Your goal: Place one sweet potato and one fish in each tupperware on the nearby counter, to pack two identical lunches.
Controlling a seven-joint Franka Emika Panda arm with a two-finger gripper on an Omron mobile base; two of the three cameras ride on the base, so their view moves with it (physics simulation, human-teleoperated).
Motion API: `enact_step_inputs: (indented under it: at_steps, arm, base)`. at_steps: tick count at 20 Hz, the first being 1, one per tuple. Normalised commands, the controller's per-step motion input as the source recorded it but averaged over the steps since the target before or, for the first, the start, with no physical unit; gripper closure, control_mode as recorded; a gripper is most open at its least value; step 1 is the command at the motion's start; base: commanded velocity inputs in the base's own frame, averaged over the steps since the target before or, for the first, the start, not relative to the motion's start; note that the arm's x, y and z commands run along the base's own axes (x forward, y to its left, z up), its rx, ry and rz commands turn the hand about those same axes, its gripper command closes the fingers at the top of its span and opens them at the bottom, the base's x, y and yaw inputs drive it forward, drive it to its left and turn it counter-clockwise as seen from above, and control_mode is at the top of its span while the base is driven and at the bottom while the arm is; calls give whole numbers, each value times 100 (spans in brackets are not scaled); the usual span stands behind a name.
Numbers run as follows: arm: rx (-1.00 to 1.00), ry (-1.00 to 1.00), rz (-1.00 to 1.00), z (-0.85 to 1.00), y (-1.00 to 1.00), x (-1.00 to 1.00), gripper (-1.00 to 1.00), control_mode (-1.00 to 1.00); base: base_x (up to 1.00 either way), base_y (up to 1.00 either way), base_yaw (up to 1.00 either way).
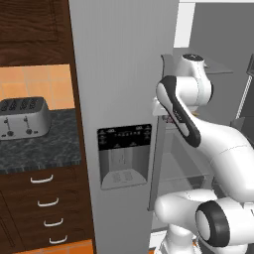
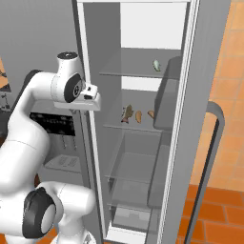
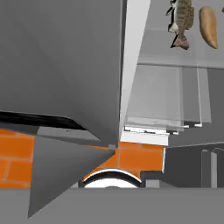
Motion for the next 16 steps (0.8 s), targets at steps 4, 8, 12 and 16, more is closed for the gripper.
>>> enact_step_inputs:
  at_steps: [4, 8, 12, 16]
  arm:
    - [1, -2, -3, -7, -32, -30, -100, -100]
    - [2, -4, 0, -11, -67, -25, -100, -100]
    - [0, -10, 0, -29, -46, 0, -100, -100]
    - [0, -9, 0, -18, -33, -10, -100, -100]
  base:
    - [0, 0, 0]
    - [0, 0, 0]
    - [0, 0, 0]
    - [0, 0, 0]
